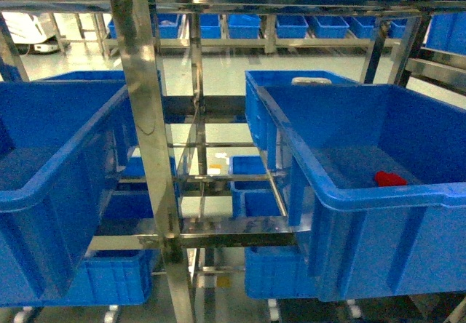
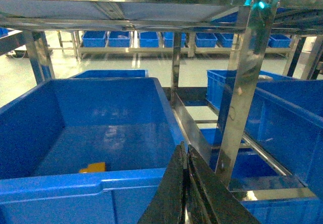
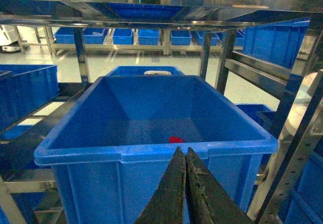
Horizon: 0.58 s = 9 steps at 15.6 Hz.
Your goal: Sort and place red and yellow blocks in left bins
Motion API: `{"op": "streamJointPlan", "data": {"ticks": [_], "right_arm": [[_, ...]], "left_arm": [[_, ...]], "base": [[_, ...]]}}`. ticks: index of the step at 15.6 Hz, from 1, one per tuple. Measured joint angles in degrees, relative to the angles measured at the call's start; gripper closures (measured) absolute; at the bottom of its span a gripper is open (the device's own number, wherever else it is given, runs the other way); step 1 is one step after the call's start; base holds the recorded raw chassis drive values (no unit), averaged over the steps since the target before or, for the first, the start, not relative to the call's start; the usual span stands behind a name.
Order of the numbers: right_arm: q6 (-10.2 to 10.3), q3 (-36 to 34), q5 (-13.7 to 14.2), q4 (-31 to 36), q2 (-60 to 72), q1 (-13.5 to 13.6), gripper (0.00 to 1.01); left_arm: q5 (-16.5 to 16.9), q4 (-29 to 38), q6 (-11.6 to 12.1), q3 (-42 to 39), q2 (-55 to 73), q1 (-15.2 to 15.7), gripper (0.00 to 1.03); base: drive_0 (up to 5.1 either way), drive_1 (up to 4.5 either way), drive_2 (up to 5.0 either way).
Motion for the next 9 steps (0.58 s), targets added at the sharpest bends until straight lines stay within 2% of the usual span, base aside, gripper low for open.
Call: {"op": "streamJointPlan", "data": {"ticks": [2, 3, 4, 9], "right_arm": [[0.00, 0.00, 0.00, -1.70, -1.79, 0.00, 0.99], [0.00, 0.02, 0.00, -4.33, -3.63, 0.00, 0.99], [-0.02, 0.02, 0.00, -12.09, -9.16, 0.00, 0.99], [0.00, 0.02, -0.02, -12.04, -11.74, 0.00, 0.99]], "left_arm": [[0.02, -1.60, 0.00, 0.00, -1.68, 0.00, 1.01], [0.00, -8.74, 0.02, 0.02, -6.40, 0.00, 1.01], [-0.17, -11.91, 0.02, 0.02, -10.88, 0.00, 1.01], [-0.02, -11.76, 0.04, 0.02, -10.84, -0.04, 1.01]], "base": [[0.0, 0.00, 0.0], [0.0, 0.00, 0.0], [0.0, 0.00, 0.0], [0.0, 0.00, 0.0]]}}
